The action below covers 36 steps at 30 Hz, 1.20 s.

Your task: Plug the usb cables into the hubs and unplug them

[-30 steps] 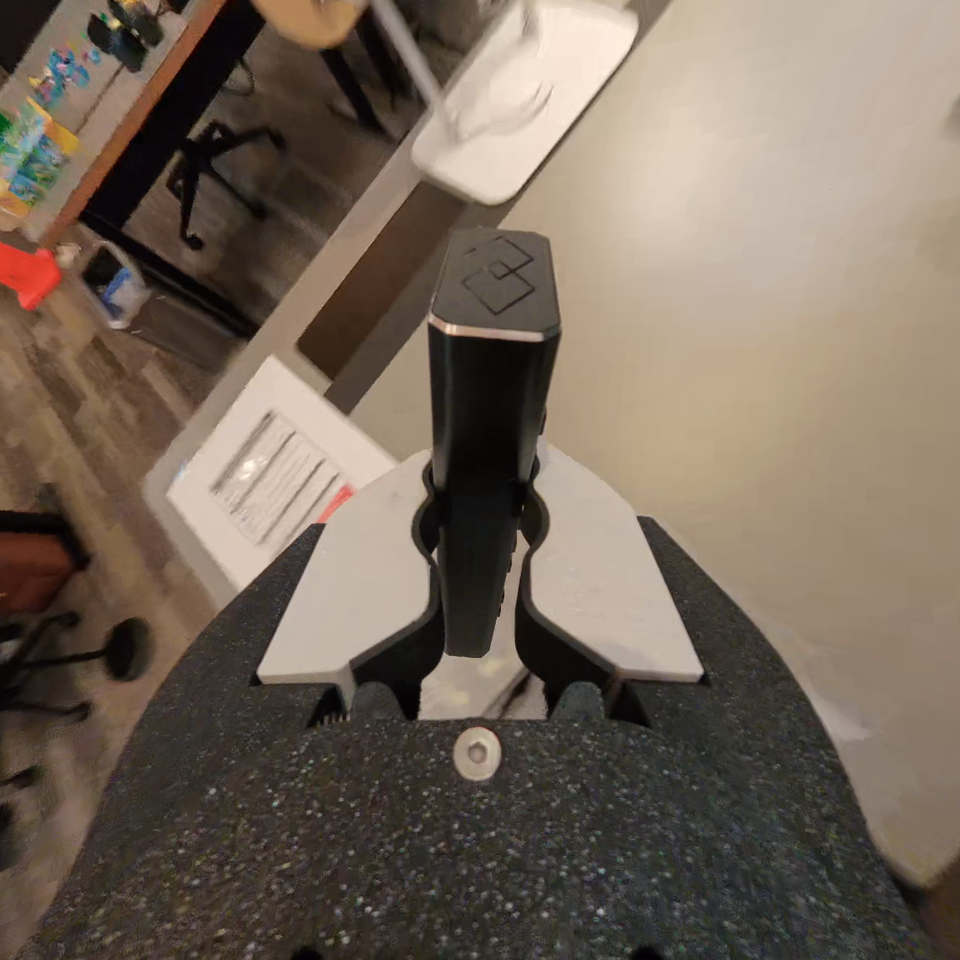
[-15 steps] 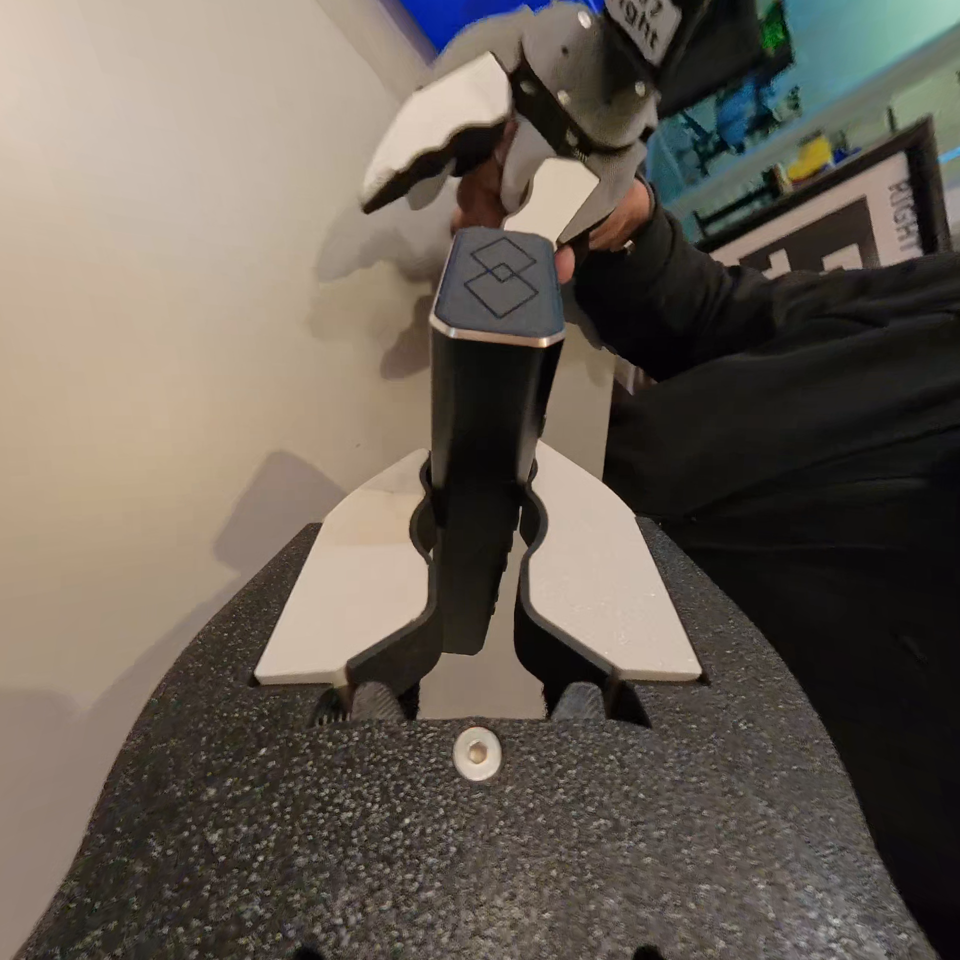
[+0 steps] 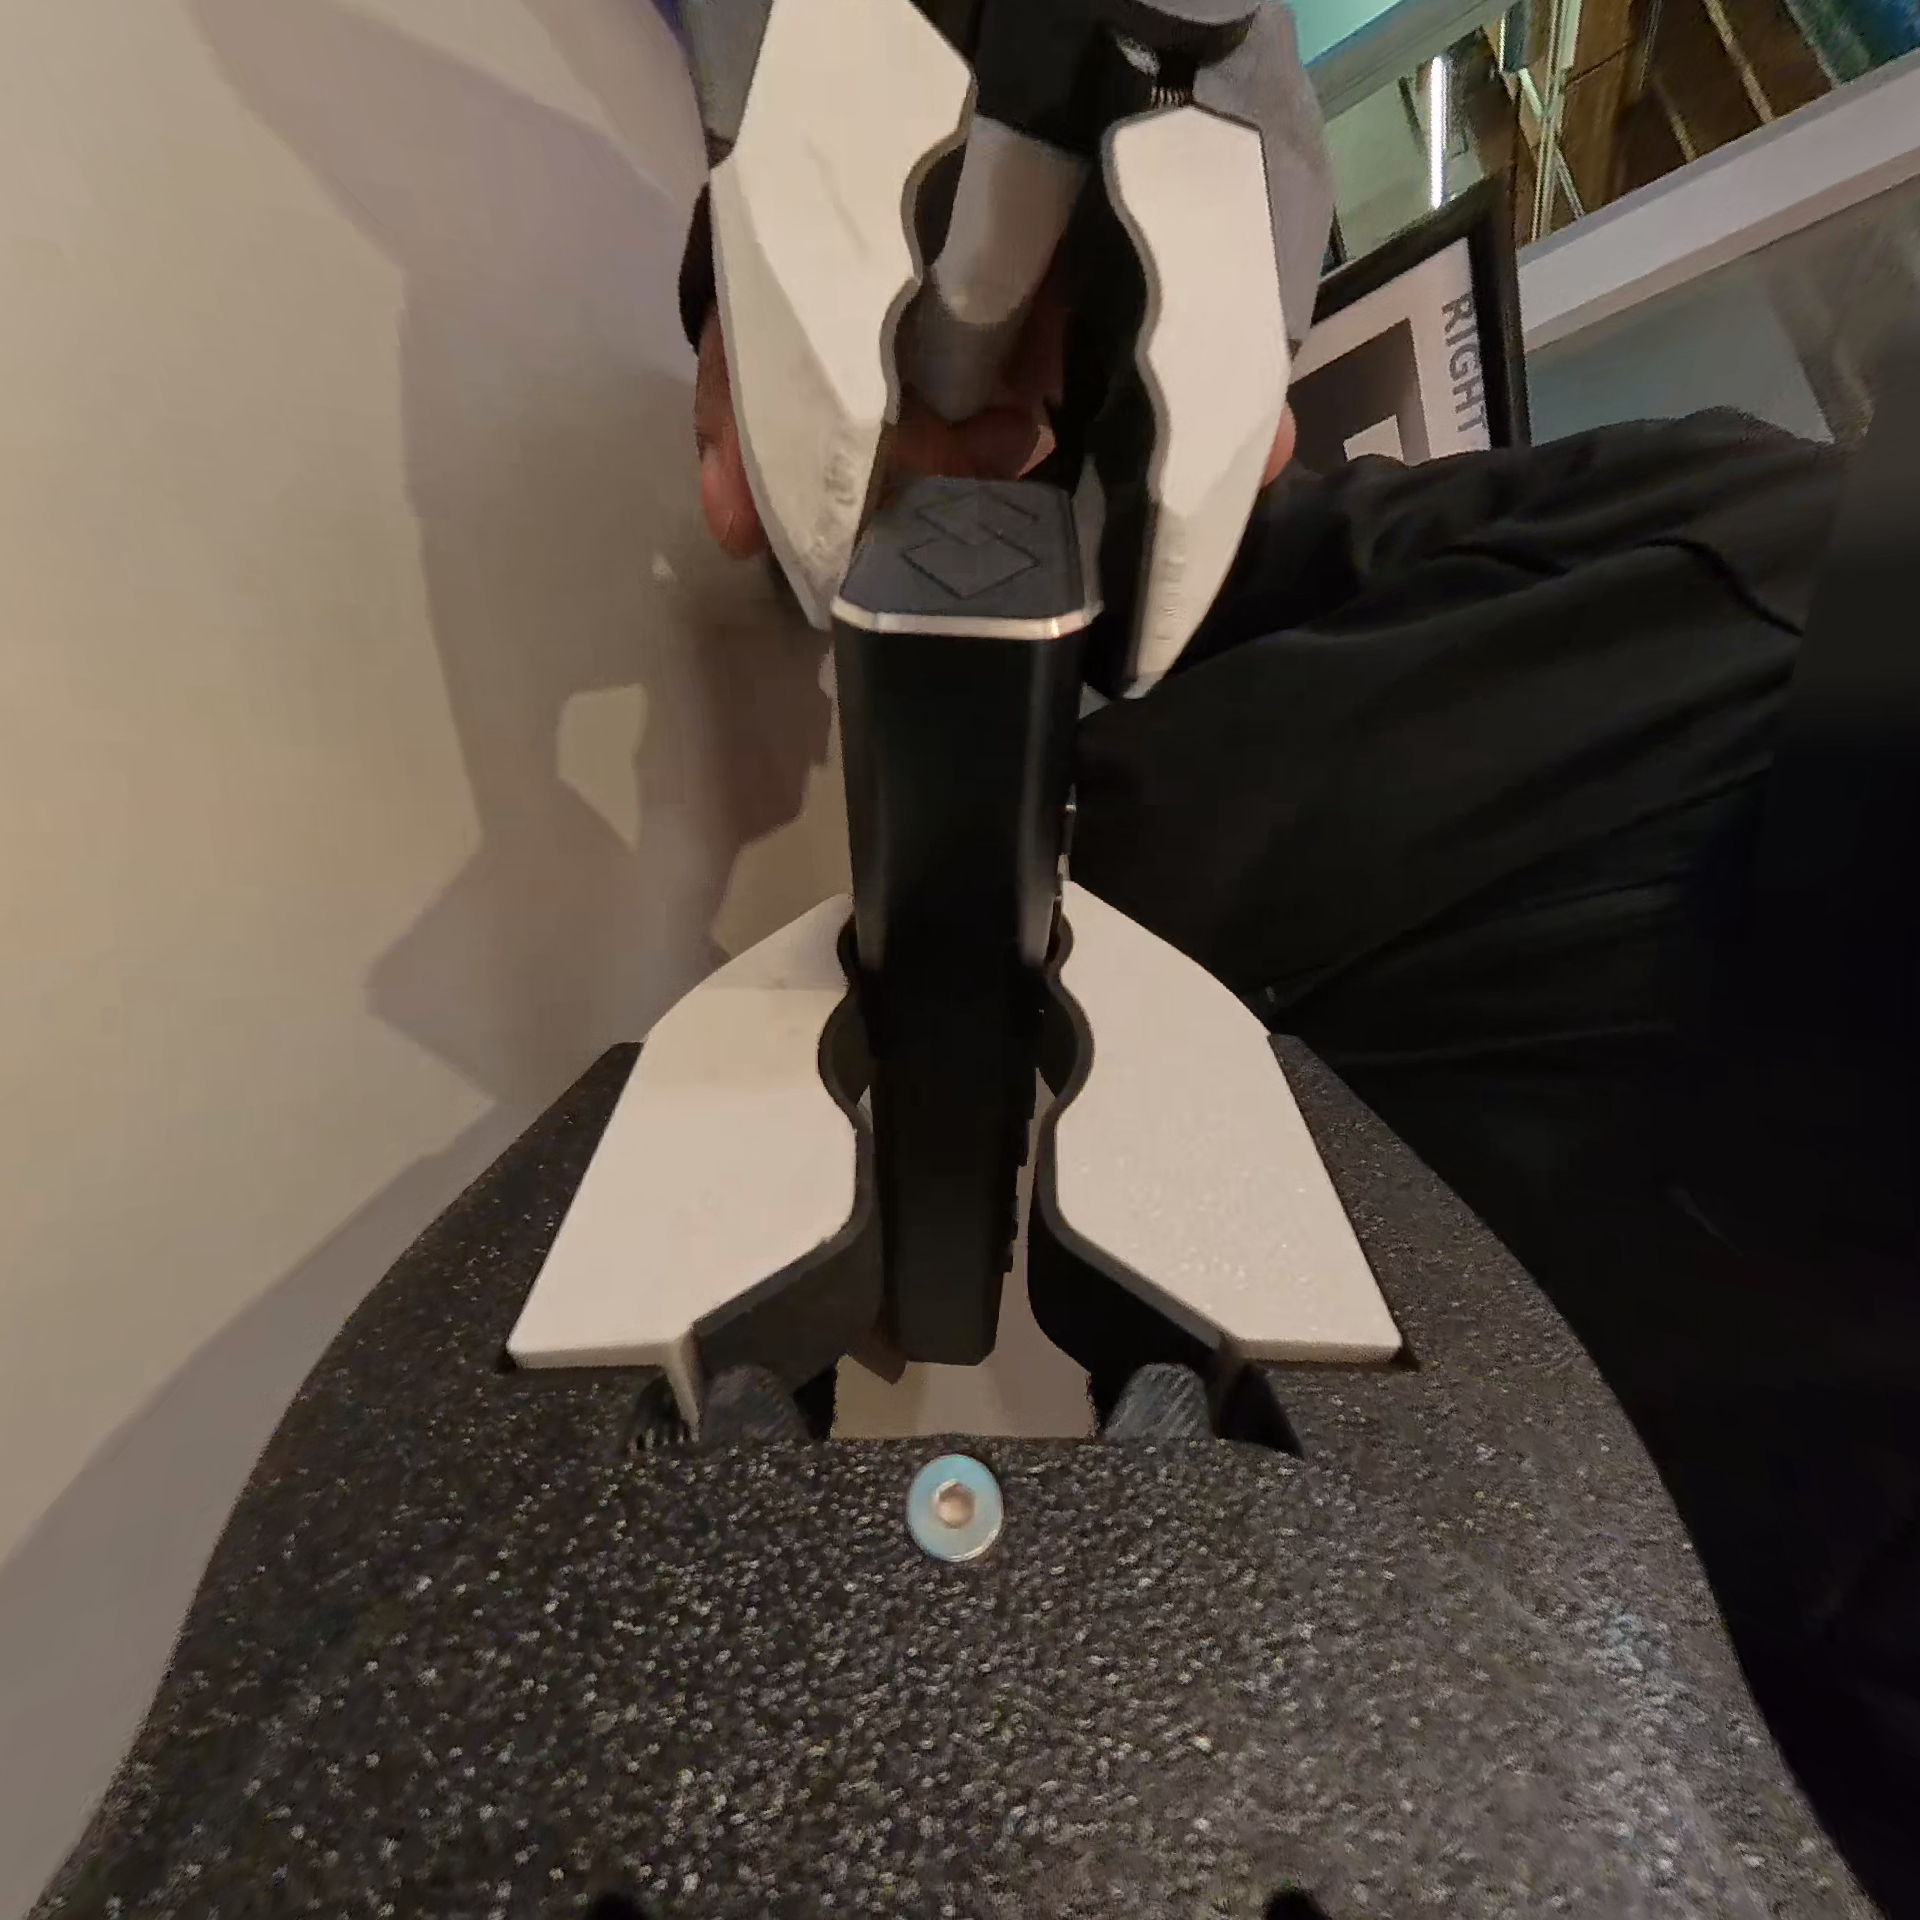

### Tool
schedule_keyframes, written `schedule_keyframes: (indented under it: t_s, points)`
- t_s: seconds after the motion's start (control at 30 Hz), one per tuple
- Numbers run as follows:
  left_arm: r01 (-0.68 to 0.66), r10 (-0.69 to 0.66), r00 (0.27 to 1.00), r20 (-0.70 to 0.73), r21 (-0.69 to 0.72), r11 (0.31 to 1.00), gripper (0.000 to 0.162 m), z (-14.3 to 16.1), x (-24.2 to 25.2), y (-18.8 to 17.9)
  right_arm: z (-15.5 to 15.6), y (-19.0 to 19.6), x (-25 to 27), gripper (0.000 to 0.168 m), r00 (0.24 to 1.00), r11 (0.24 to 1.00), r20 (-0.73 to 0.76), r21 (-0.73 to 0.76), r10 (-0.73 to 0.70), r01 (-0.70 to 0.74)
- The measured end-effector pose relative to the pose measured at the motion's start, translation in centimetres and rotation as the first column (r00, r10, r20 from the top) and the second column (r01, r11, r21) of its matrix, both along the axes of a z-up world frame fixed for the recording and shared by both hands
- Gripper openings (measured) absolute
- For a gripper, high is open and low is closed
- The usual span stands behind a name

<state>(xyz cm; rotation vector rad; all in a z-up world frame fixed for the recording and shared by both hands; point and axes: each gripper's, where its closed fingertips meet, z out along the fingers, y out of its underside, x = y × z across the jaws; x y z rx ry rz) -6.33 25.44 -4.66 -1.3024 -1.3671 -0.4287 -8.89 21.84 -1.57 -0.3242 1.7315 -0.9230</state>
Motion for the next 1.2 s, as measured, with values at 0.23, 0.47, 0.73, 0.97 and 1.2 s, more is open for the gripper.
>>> schedule_keyframes:
  t_s: [0.23, 0.47, 0.73, 0.97, 1.2]
  points:
    - [-0.09, 0.092, 0.996, 0.008, -0.123, 0.988, 0.048, -1.3, -0.2, -1.4, -2.2, -0.7, -0.4, 0.03, 0.996, 0.99, -0.073, 0.125, -0.052, 0.061]
    - [-0.281, 0.353, 0.935, 0.024, -0.559, 0.781, 0.1, -2.5, 1.7, -2.5, -4.1, -1.2, -1.7, 0.031, 0.958, 0.976, -0.26, 0.141, -0.124, 0.165]
    - [-0.316, 0.44, 0.898, -0.01, -0.71, 0.629, 0.096, -4.9, 3.6, -0.4, -5.0, -0.8, -2.8, 0.0, 0.92, 0.986, -0.382, 0.096, -0.092, 0.139]
    - [-0.299, 0.442, 0.897, 0.005, -0.73, 0.614, 0.091, -4.3, 6.3, 0.3, -5.7, -0.3, -4.0, 0.017, 0.846, 0.992, -0.525, 0.024, -0.092, 0.122]
    - [-0.245, 0.359, 0.932, 0.04, -0.661, 0.709, 0.068, -4.3, 9.2, 3.2, -8.1, 1.1, -4.8, 0.018, 0.73, 0.998, -0.683, 0.044, -0.005, 0.048]
